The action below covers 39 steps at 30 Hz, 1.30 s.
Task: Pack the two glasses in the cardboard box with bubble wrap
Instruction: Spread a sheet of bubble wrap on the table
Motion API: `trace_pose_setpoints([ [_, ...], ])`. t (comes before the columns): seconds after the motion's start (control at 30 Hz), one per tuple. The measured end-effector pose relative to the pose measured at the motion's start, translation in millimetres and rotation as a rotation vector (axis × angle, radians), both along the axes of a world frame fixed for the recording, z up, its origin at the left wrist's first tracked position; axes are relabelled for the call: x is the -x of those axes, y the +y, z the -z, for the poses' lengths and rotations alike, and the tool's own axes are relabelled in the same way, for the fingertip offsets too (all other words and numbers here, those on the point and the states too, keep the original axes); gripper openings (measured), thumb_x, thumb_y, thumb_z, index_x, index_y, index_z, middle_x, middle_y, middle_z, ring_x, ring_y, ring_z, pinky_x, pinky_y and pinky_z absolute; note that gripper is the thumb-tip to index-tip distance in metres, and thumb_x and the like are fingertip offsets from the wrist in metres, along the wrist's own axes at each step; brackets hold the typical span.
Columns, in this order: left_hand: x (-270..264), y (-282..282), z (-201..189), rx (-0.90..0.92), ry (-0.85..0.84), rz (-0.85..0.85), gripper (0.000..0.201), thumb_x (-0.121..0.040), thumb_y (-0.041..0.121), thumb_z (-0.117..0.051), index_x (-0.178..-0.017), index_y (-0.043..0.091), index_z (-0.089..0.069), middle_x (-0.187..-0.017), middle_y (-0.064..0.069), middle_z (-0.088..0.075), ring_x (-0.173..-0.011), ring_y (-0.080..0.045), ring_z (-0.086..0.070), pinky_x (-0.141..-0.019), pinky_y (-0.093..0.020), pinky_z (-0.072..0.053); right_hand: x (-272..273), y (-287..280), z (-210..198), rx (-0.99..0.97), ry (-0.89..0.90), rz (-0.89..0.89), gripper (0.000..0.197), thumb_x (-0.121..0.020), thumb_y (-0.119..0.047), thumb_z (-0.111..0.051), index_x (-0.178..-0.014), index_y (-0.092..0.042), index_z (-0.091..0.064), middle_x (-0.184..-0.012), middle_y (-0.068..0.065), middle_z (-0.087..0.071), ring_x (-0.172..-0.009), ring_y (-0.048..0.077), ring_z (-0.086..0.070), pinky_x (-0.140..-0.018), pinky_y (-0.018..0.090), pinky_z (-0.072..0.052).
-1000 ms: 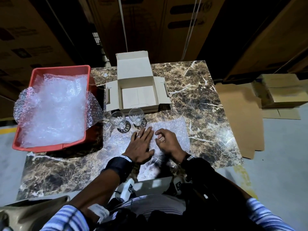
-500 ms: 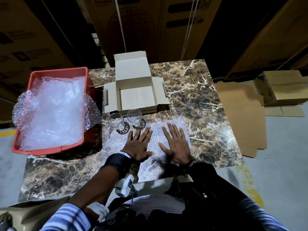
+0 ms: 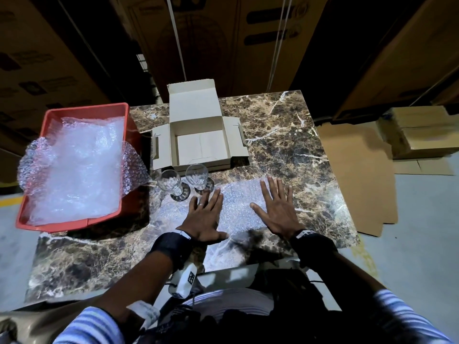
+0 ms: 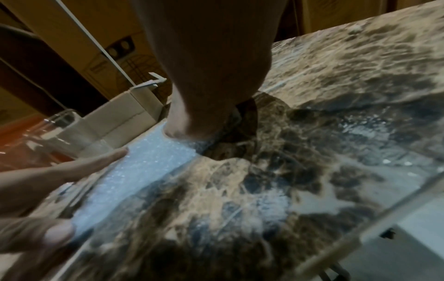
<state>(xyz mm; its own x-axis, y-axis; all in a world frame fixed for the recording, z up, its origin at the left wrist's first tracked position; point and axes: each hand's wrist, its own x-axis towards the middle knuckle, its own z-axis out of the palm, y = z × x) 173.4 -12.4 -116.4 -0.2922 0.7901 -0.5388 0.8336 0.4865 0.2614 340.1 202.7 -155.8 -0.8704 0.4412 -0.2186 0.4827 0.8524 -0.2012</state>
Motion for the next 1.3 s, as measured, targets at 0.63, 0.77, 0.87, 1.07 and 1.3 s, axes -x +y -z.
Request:
trace_pose_setpoints([
  [0.63,-30,14,38,-0.288,0.176,-0.066,0.074,-0.105,0.066,-0.021,-0.164,0.032,0.009,-0.171,0.001,0.018,-0.157,-0.021,0.018,-0.126,-0.051,0.010,5,-1,9,-0.033,0.062,-0.062,0.081,-0.102,-0.071,-0.022,-0.164,-0.025,0.004,-0.169,0.012,0.014,-0.157,0.024,0.012,-0.127,0.046,0.006],
  [0.77,-30,5,35,-0.277,0.198,-0.092,0.080,-0.102,0.072,-0.021,-0.163,0.032,0.011,-0.171,0.002,0.019,-0.157,-0.019,0.017,-0.126,-0.053,0.008,-4,10,4,0.022,0.024,-0.044,0.080,-0.102,-0.072,-0.016,-0.162,-0.029,0.014,-0.168,0.010,0.023,-0.156,0.024,0.019,-0.127,0.046,0.006],
  [0.87,-32,5,36,-0.283,0.182,-0.122,0.081,-0.102,0.070,-0.022,-0.164,0.027,0.010,-0.171,0.000,0.019,-0.157,-0.020,0.019,-0.126,-0.054,0.007,-4,14,-4,0.112,0.023,-0.054,0.079,-0.104,-0.067,-0.022,-0.162,-0.028,0.014,-0.167,0.009,0.027,-0.155,0.025,0.020,-0.128,0.046,0.004],
  [1.07,-41,13,22,-0.342,0.129,-0.212,0.080,-0.104,0.065,-0.025,-0.164,0.024,0.007,-0.171,0.000,0.015,-0.157,-0.018,0.019,-0.126,-0.051,0.010,-6,34,-30,0.330,0.307,0.172,0.059,-0.098,-0.042,-0.059,-0.148,-0.022,-0.033,-0.149,0.004,-0.036,-0.127,0.019,-0.045,-0.105,0.043,-0.050],
  [1.3,-53,25,16,-0.399,0.147,-0.315,0.080,-0.099,0.068,-0.011,-0.165,0.022,-0.011,-0.173,-0.001,-0.003,-0.159,-0.020,0.002,-0.125,-0.049,-0.008,-1,39,-44,0.699,0.242,0.294,0.068,-0.085,-0.013,-0.079,-0.143,-0.021,-0.045,-0.094,0.004,-0.064,-0.078,0.022,-0.065,-0.064,0.040,-0.056],
])
